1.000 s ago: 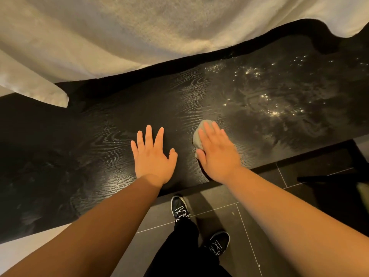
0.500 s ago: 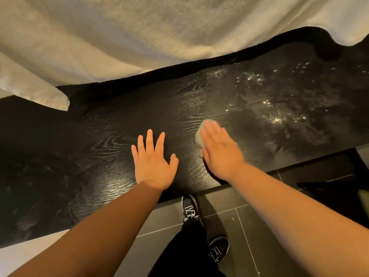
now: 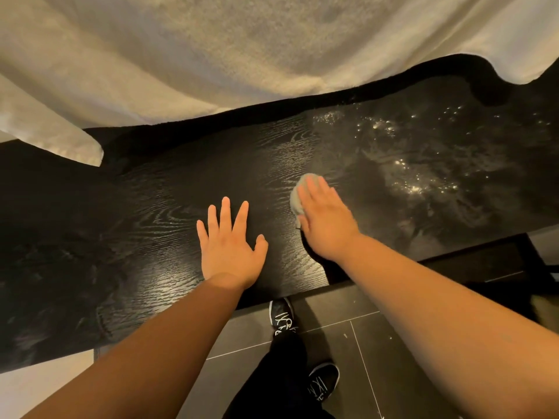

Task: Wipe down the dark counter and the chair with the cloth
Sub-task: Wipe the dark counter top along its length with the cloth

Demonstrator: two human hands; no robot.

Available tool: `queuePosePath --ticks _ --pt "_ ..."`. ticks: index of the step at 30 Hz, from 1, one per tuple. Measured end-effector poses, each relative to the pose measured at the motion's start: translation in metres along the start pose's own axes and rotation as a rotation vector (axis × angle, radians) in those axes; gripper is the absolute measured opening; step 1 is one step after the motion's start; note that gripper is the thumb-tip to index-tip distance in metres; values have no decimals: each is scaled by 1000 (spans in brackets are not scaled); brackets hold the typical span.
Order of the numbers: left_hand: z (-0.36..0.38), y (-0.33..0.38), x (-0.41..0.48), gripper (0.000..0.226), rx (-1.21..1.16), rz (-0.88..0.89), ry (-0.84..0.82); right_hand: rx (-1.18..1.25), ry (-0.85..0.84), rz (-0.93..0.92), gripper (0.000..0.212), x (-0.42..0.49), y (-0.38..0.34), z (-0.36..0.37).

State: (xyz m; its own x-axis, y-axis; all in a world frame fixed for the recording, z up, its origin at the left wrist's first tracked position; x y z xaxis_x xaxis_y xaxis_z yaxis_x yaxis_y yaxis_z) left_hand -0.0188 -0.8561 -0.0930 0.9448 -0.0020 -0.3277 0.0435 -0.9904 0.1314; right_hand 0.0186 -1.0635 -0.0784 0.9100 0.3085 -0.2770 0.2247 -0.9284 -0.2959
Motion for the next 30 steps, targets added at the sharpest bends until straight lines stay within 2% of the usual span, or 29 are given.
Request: queuePosePath --ticks 3,5,8,10,13,14,17,19,21,22,24,26,28,30 --pt "0 -1 0 79 3 -2 0 -22 -113 -178 64 -10 -29 23" --pt "-1 -1 0 79 -10 0 -3 3 -137 -172 63 -6 -6 19" --pt "-1 0 -1 78 -17 5 -8 112 -16 142 57 -2 70 -11" --pt "-1 0 0 78 -21 4 -19 91 55 306 51 -4 102 -25" --pt "0 -1 1 78 -22 5 -28 86 91 346 49 3 78 -26" --pt "0 -1 1 78 -24 5 -26 97 81 290 53 7 58 -20" --pt "-1 0 1 79 -28 8 -30 1 -42 -63 66 0 -14 12" --pt "-1 -1 1 79 -28 6 -31 -46 -104 -195 65 -8 -26 24" --pt "-1 -1 1 79 -41 7 -29 -46 -100 -241 60 -6 -9 14" --pt "-2 -1 1 79 -37 9 -29 -30 -81 -202 56 -2 8 9" --pt "-2 -1 1 78 -21 8 -34 52 -8 -6 48 4 54 -11" --pt "-1 0 0 77 -16 2 -39 78 30 214 54 6 91 -24" --pt "-2 1 -1 78 -8 2 -44 56 27 330 58 8 93 -26" --pt "-3 0 -1 79 6 -7 -68 80 -9 350 62 9 68 -22"
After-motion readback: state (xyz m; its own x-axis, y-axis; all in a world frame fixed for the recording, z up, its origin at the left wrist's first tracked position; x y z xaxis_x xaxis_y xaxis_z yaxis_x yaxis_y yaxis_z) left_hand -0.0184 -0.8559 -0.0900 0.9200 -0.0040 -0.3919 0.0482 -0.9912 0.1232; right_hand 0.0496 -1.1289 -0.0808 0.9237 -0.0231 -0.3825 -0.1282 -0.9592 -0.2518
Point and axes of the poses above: each hand's wrist, its own x-axis towards the middle knuckle, its own z-axis out of the palm, y = z × x, the point moved 7 cm from there along x, towards the middle knuckle, and after that the axes turned 10 degrees about -y, right-handed, at the moved point
